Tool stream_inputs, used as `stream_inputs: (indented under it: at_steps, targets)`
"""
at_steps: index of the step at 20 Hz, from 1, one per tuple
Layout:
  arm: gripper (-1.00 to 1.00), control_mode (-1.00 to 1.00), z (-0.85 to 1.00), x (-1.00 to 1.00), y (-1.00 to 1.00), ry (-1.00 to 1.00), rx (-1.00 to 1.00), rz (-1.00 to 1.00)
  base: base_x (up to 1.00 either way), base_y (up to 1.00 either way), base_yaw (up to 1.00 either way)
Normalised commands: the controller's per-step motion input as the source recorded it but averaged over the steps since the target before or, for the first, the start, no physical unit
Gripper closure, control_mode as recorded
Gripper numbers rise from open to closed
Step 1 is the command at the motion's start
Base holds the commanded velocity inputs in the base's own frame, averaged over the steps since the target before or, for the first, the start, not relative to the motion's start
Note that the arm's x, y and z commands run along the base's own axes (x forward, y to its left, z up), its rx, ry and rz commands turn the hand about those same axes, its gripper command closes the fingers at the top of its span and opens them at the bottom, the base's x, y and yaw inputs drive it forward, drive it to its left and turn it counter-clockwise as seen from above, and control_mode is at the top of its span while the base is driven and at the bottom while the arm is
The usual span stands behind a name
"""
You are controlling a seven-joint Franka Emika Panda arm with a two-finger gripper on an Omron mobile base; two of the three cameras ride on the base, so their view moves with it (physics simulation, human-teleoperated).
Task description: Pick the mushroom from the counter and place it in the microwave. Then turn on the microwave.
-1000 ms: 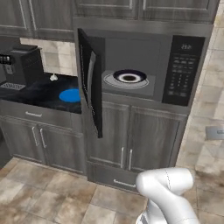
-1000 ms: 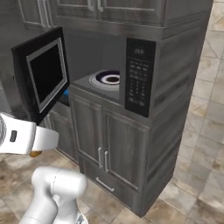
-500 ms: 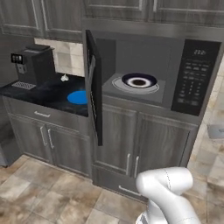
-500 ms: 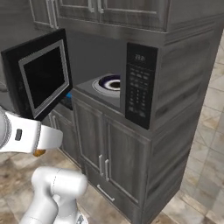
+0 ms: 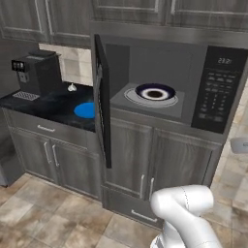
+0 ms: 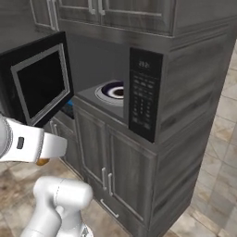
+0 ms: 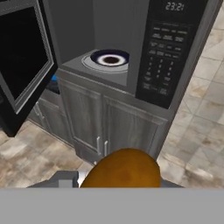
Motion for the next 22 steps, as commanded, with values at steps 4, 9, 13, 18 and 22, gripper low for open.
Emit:
stream_inputs:
  at_steps: [4, 9, 13, 18, 22]
  targets:
    - [1.00, 1.00, 0.00, 0.00, 0.00, 0.00, 0.00, 0.00, 0.42, 0.10, 0.03]
    - [1.00, 1.00, 0.00, 0.00, 0.00, 0.00, 0.00, 0.00, 0.31, 0.03, 0.15]
    - [1.00, 1.00, 0.00, 0.00, 0.00, 0.00, 0.00, 0.00, 0.36, 0.00, 0.22]
    - [1.00, 1.00, 0.00, 0.00, 0.00, 0.00, 0.00, 0.00, 0.30, 0.00, 0.16]
    - [1.00, 1.00, 0.00, 0.00, 0.00, 0.00, 0.00, 0.00, 0.42, 0.07, 0.05]
